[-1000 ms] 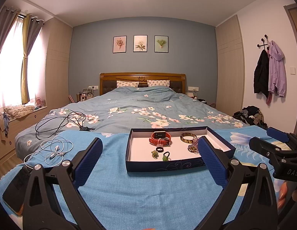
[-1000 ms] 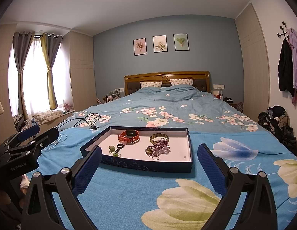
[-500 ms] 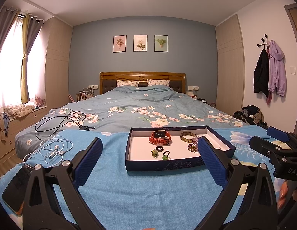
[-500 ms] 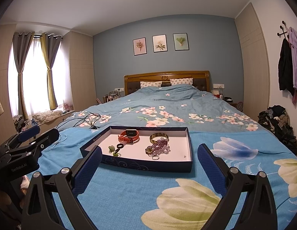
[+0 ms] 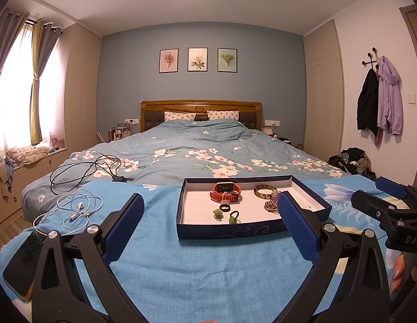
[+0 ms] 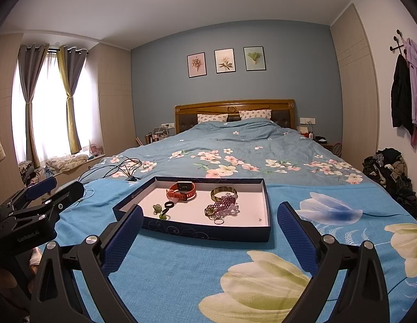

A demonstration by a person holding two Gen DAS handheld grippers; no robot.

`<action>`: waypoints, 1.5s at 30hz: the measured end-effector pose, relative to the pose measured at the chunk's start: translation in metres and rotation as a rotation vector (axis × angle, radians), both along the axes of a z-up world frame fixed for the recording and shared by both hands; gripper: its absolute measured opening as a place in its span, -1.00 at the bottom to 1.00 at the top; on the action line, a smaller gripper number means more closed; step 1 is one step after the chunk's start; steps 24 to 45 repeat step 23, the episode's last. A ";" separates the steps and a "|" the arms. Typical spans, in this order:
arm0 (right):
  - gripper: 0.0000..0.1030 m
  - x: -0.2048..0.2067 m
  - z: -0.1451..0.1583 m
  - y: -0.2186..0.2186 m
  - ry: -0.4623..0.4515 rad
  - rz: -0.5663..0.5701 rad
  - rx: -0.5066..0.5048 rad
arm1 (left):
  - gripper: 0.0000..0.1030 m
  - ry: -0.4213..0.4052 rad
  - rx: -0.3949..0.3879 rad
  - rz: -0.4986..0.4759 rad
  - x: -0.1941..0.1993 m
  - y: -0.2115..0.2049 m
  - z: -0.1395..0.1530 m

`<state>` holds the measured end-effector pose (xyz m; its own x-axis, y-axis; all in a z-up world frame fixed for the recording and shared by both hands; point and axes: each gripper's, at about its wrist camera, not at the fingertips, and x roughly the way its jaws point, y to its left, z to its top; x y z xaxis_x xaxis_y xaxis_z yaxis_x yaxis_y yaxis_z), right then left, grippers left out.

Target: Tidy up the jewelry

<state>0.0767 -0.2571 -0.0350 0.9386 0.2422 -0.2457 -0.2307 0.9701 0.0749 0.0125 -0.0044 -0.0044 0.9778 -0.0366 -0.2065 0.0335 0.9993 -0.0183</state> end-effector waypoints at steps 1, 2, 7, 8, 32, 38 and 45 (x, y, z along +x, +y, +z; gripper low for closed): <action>0.87 0.000 0.000 0.000 0.001 0.000 0.000 | 0.90 0.003 -0.002 0.001 0.001 0.001 -0.001; 0.87 0.000 0.000 -0.001 0.000 -0.001 0.001 | 0.90 0.004 -0.002 0.001 0.001 0.001 -0.002; 0.87 0.000 0.000 0.000 0.001 -0.001 0.000 | 0.90 0.010 0.000 0.005 0.001 0.000 -0.006; 0.87 0.000 0.000 0.000 0.002 -0.001 -0.001 | 0.90 0.008 -0.001 0.004 0.001 0.000 -0.005; 0.87 0.041 -0.016 -0.037 0.211 -0.041 -0.086 | 0.90 0.149 -0.026 -0.033 0.027 0.015 -0.016; 0.87 0.041 -0.016 -0.037 0.211 -0.041 -0.086 | 0.90 0.149 -0.026 -0.033 0.027 0.015 -0.016; 0.87 0.041 -0.016 -0.037 0.211 -0.041 -0.086 | 0.90 0.149 -0.026 -0.033 0.027 0.015 -0.016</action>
